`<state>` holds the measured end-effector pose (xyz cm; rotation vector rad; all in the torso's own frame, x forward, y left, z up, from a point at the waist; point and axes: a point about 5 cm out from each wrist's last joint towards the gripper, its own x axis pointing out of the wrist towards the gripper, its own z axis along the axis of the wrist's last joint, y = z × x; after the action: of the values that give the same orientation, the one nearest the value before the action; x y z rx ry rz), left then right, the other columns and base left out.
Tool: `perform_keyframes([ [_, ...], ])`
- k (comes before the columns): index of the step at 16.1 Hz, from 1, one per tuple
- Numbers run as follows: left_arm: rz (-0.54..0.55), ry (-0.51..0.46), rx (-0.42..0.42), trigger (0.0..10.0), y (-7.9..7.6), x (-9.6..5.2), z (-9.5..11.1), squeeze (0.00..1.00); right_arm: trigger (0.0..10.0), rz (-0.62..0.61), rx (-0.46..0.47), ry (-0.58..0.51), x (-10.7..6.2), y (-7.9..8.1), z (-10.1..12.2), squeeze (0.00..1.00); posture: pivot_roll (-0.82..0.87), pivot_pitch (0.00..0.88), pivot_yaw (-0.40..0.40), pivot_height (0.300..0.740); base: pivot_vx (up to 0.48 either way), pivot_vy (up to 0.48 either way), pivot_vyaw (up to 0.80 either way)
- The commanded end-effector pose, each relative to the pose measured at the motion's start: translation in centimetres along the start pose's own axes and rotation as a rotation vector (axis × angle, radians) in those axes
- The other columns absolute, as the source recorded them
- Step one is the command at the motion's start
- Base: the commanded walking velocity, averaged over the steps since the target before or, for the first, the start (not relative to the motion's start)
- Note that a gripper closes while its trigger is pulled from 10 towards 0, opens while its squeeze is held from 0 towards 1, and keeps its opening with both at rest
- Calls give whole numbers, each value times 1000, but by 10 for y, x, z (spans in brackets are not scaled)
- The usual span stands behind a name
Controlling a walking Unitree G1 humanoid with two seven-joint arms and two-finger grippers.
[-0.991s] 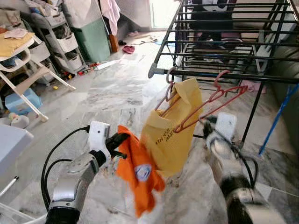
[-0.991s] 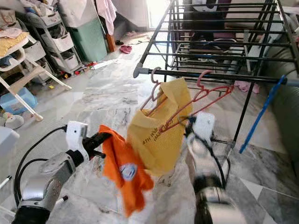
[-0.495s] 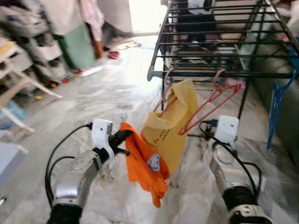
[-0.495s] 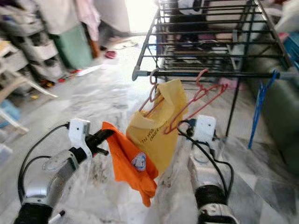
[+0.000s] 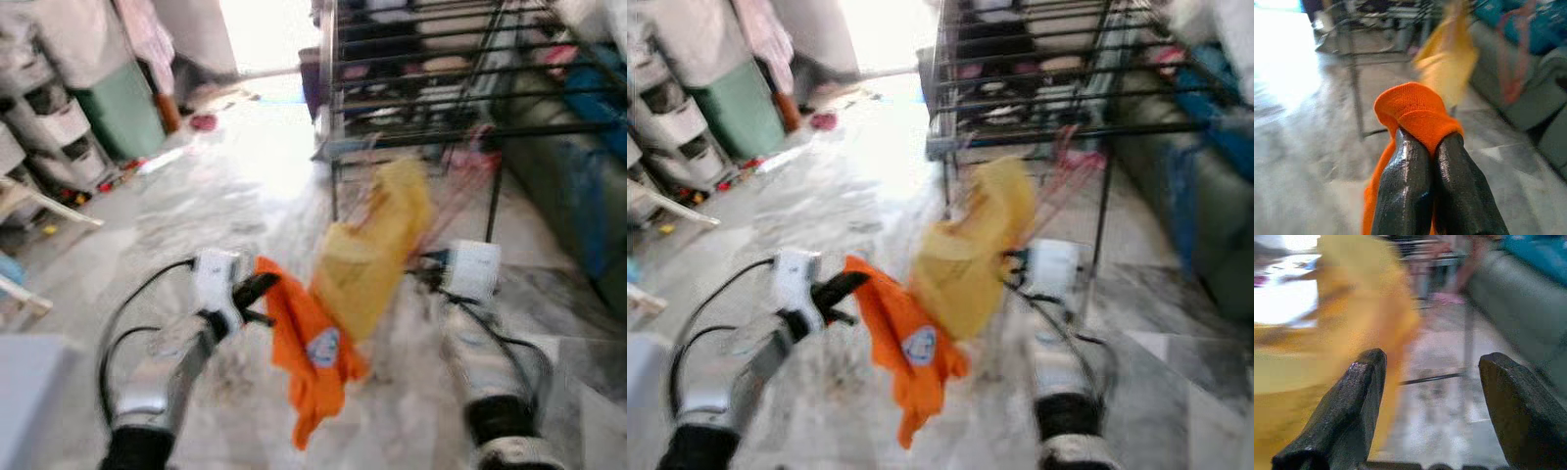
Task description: Hang hanger
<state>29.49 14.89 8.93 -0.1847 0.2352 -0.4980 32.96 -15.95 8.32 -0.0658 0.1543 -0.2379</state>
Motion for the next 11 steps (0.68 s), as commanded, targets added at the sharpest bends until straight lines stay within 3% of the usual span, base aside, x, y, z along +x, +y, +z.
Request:
perform_keyframes([
  [1,-7,-44,12,10000,-3,2,7,0,10000,-10,-17,-21,1,-7,5,0,-46,0,133,740,0,0,0],
  [5,16,-63,-52,10000,-7,0,-2,0,10000,-3,-43,-25,-4,-9,3,0,-58,0,120,740,0,0,0],
  [11,-26,-78,-78,10000,-17,5,-4,0,10000,-44,-72,-22,-3,-14,4,0,-71,0,117,740,0,0,0],
])
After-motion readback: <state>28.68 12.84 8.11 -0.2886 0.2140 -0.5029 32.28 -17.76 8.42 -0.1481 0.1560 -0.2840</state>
